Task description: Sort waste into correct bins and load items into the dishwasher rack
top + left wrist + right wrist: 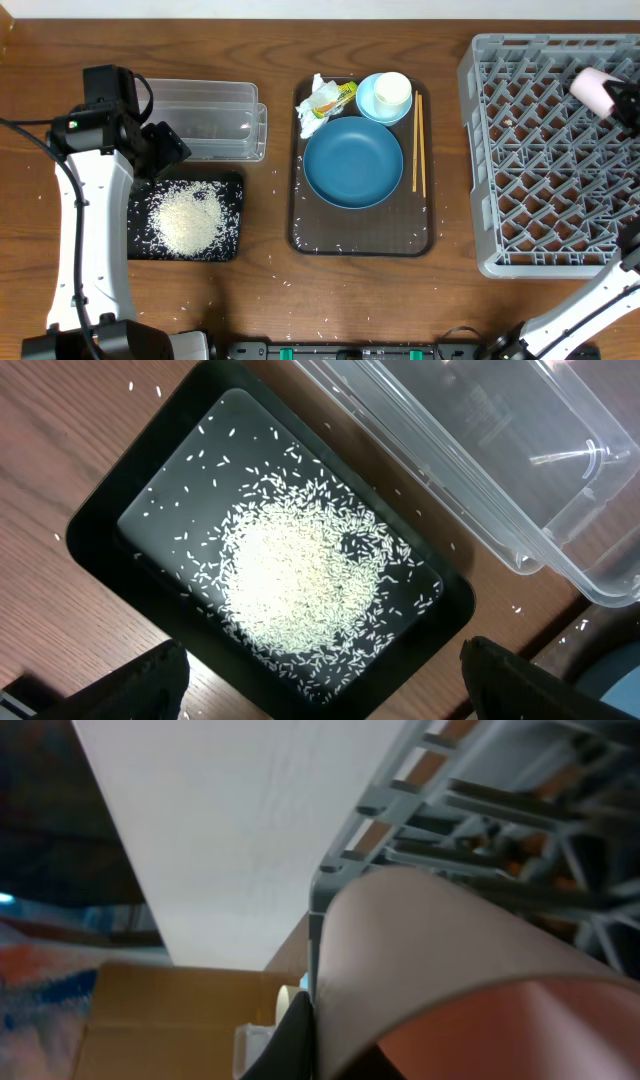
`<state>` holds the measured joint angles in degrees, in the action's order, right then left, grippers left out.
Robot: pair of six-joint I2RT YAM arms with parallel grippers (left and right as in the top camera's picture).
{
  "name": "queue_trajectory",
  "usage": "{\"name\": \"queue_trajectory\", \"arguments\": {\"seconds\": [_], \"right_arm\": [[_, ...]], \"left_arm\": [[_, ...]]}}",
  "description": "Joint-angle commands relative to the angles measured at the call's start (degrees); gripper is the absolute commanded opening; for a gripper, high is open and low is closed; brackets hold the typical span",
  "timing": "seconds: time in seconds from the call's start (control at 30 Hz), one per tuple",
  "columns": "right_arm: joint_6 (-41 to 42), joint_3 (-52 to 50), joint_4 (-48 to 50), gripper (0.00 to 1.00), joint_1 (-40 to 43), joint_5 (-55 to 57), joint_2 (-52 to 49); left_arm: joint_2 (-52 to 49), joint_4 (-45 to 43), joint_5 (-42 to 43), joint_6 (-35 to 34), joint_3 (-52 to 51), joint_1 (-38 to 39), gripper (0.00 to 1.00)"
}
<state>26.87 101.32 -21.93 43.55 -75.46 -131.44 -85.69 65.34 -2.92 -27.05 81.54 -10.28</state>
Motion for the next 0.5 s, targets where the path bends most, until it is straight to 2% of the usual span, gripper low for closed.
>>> {"name": "queue_trajectory", "arguments": {"seconds": [0.0,0.13,0.27,0.47], "right_arm": [[-2.6,0.1,-3.8,0.09,2.6,2.3,-0.5],[-7.2,0.1,-10.4,0.18,4.1,4.5,-0.5],[-10.8,0.1,-15.3,0.17,5.6,5.2,-0.5],[-11.3,0.1,-21.0,0.15,8.6,7.1,0.4]], "left_arm": [[0.9,0.0,-0.1,-0.3,-0.3,-0.1,0.9],[0.9,0.0,-0.1,-0.3,-0.3,-0.1,0.9],[0.9,0.0,-0.1,-0.3,-0.3,-0.1,0.9],[0.9,0.0,-0.1,-0.3,-0.3,-0.1,0.9]]}}
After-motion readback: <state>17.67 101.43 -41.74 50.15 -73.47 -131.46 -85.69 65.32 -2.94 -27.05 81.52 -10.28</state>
